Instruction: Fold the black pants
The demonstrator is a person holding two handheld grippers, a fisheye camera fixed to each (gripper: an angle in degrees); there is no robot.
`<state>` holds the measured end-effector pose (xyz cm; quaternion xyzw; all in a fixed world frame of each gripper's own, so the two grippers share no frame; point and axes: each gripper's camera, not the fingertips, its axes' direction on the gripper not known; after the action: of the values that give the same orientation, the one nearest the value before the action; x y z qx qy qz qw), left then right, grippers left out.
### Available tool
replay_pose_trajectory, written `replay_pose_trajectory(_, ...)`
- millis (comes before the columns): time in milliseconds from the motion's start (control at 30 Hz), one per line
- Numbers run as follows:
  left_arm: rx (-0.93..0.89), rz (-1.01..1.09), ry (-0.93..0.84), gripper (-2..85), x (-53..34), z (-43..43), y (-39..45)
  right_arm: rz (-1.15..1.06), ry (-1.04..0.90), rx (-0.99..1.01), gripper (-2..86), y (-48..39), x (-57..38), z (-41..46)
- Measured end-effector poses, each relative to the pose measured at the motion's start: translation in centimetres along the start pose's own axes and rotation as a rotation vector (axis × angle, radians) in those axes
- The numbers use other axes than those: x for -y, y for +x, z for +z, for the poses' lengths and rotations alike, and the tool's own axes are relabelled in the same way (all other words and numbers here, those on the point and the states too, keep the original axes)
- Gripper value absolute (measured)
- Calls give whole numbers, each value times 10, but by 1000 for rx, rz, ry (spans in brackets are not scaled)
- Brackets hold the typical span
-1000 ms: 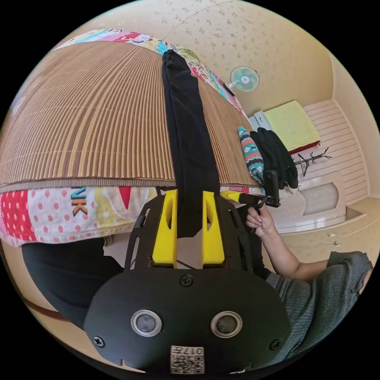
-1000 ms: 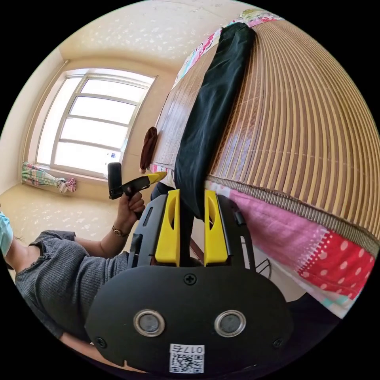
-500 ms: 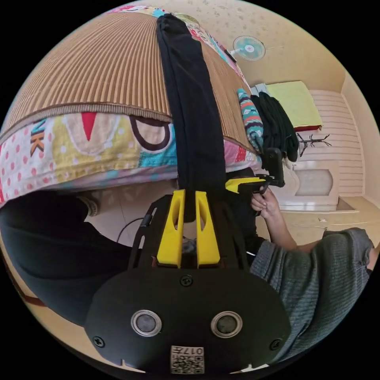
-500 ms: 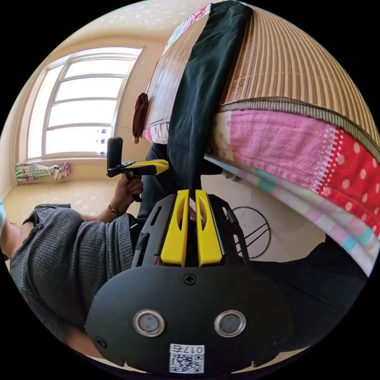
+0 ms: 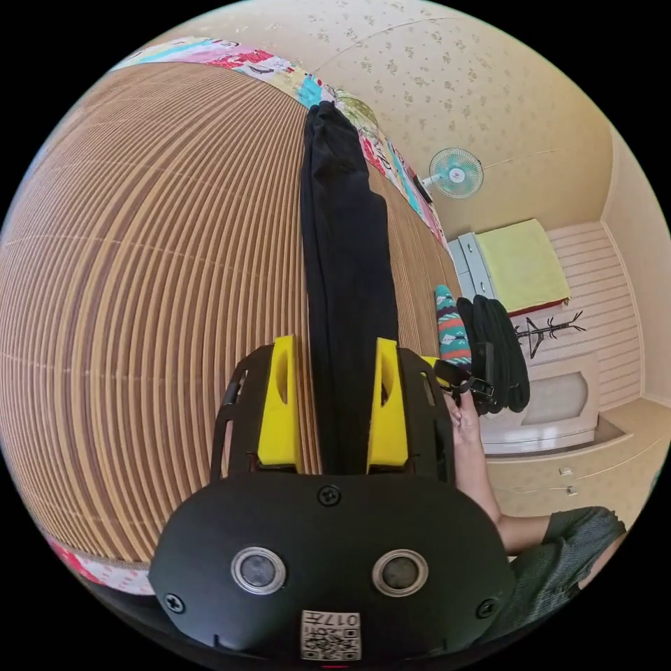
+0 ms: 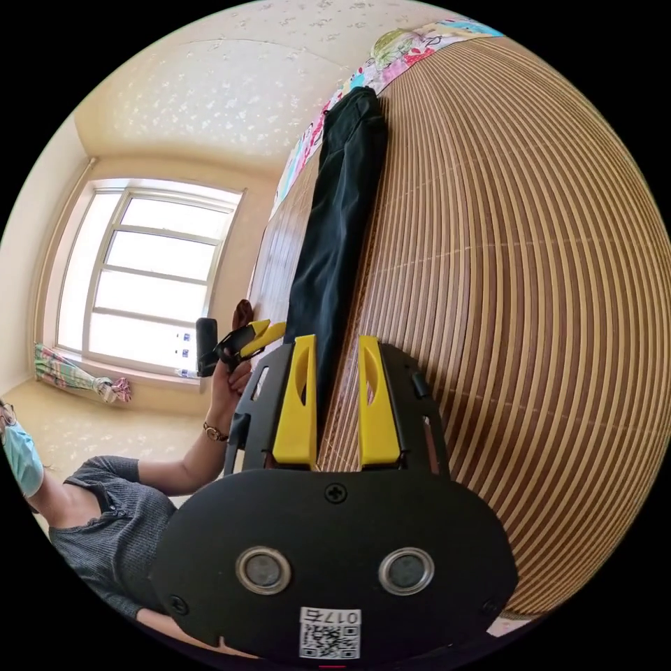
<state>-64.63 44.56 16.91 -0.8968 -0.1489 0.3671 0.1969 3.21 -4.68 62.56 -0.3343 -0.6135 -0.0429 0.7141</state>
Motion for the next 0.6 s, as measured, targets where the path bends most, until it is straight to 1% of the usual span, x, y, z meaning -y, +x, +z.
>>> replay_pose_trajectory(100,8,-3,-11,135,7,10,14,9,-34,61,91,-2,6,21)
replay_pose_trajectory(167,46,-38,-23,95,2,9,20,14,-47,73,84,-5,2,30)
replay_pose_trajectory(233,26,-65,-68,57,-3,8,19,39,-54,74,66,-5,-6,34)
replay_pose_trajectory(300,-84,-67,-60,38,-12,-6,18,18,-50,140,44,-8,-23,29)
replay_pose_trajectory(333,-172,-56,-42,34,-21,-21,21,4,-40,174,41,-9,-28,25)
replay_pose_trajectory(367,-261,-30,-22,32,-29,-37,26,-23,-11,258,37,-14,-40,15)
replay_pose_trajectory(400,-299,-16,-13,31,-33,-46,30,-56,13,346,34,-21,-52,3)
replay_pose_trajectory(467,-447,69,14,29,-54,-87,54,-123,28,430,31,-40,-72,-14)
replay_pose_trajectory(533,-511,154,35,29,-71,-119,82,-218,37,454,29,-72,-92,-31)
replay_pose_trajectory(600,-536,251,77,29,-90,-155,117,-345,57,462,27,-120,-118,-55)
